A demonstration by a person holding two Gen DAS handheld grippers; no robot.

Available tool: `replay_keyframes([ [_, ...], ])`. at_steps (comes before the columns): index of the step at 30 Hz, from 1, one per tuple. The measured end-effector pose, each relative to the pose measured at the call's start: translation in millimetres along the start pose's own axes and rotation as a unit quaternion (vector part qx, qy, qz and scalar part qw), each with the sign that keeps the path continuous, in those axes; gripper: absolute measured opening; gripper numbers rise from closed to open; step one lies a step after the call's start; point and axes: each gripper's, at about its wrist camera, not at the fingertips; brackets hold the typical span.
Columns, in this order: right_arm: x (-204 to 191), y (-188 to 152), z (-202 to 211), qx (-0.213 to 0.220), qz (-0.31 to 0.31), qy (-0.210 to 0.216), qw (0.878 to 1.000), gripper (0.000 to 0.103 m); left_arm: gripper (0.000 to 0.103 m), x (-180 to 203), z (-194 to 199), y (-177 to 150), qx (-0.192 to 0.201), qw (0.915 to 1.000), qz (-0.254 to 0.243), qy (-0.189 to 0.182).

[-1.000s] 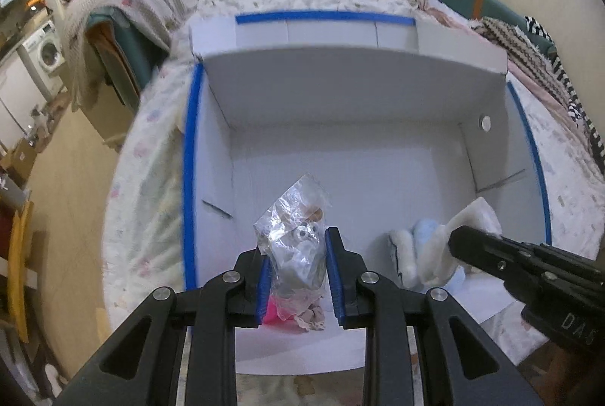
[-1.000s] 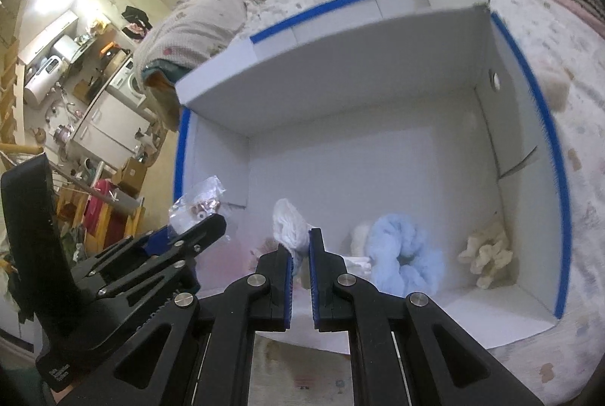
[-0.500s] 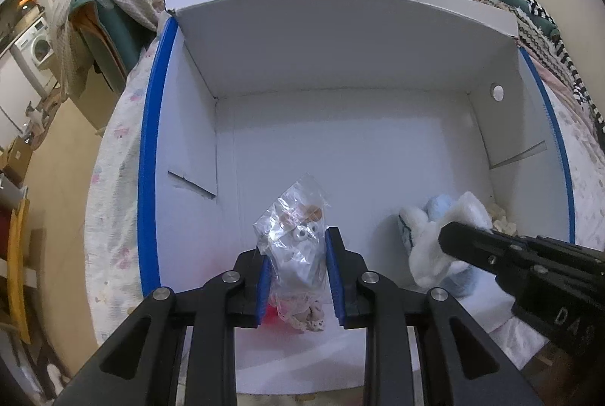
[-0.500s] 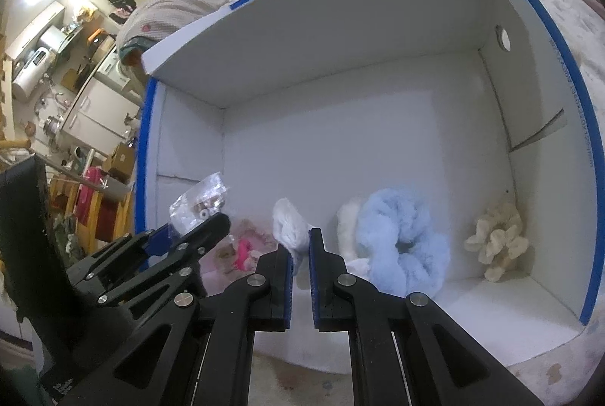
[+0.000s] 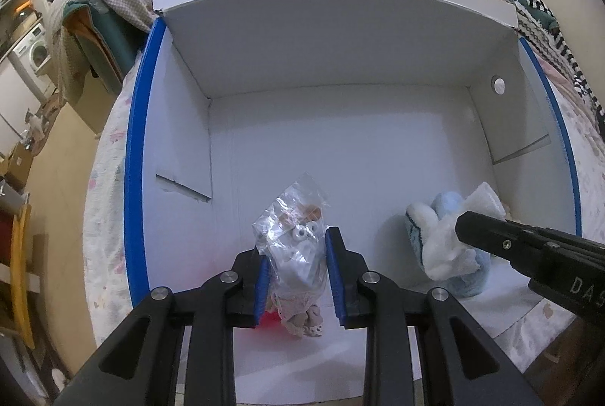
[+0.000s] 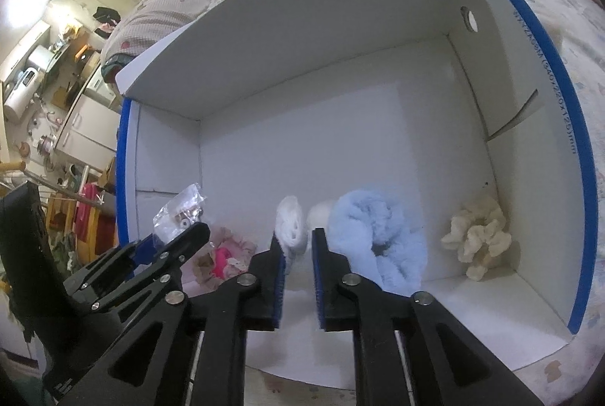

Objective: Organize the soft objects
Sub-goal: 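Carry the plastic bag and white cloth into the box and open both tools, then withdraw both open tools from the box back over the sheet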

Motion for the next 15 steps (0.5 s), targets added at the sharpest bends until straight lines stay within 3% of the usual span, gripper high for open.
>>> replay_keyframes([
  [1,3.3,-1.7,1.0,0.000,-0.002,-0.001,1.000,0.026,0.024,-0.3,-0.2,0.0,0.000,1.0000,0.000,-0.001],
  [2,4.6,-2.3,1.4,0.000,-0.005,-0.003,1.000,0.037,0.024,-0.6,-0.2,-0.1,0.000,1.0000,-0.001,-0.001],
  [3,6.3,-3.2,3.2,0.002,-0.008,-0.004,1.000,0.059,0.024,-0.8,-0.8,0.3,-0.001,1.0000,-0.002,-0.001],
  [5,8.2,-2.6,6.8,0.013,-0.015,-0.010,1.000,0.078,0.029,-0.2,-3.6,1.7,-0.009,1.0000,-0.002,-0.001],
  [8,10.4,-0.3,13.0,0.025,-0.020,-0.011,0.999,0.078,0.032,4.0,-5.3,5.4,-0.025,0.9992,-0.013,-0.027],
  [9,11.6,-0.6,15.0,0.029,-0.025,-0.011,0.999,0.078,0.039,3.5,-3.5,6.6,-0.022,0.9994,-0.012,-0.023],
  [10,12.3,-0.3,16.5,0.032,-0.028,-0.011,0.999,0.078,0.055,2.0,0.2,7.9,-0.013,0.9998,-0.008,-0.014],
  [12,13.8,-1.3,17.7,0.032,-0.029,-0.013,0.999,0.078,0.073,-0.4,6.2,8.2,0.002,1.0000,0.001,-0.005],
  [15,14.8,-2.2,18.8,0.033,-0.030,-0.016,0.999,0.078,0.073,-1.5,10.6,7.5,0.008,1.0000,0.002,-0.005],
])
Point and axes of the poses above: each gripper's, at about its wrist camera, not at the fingertips, and z roughly against the way its jaws point, x to its right, y to its top, and after that the axes turned 3 degrees about -y, right-handed
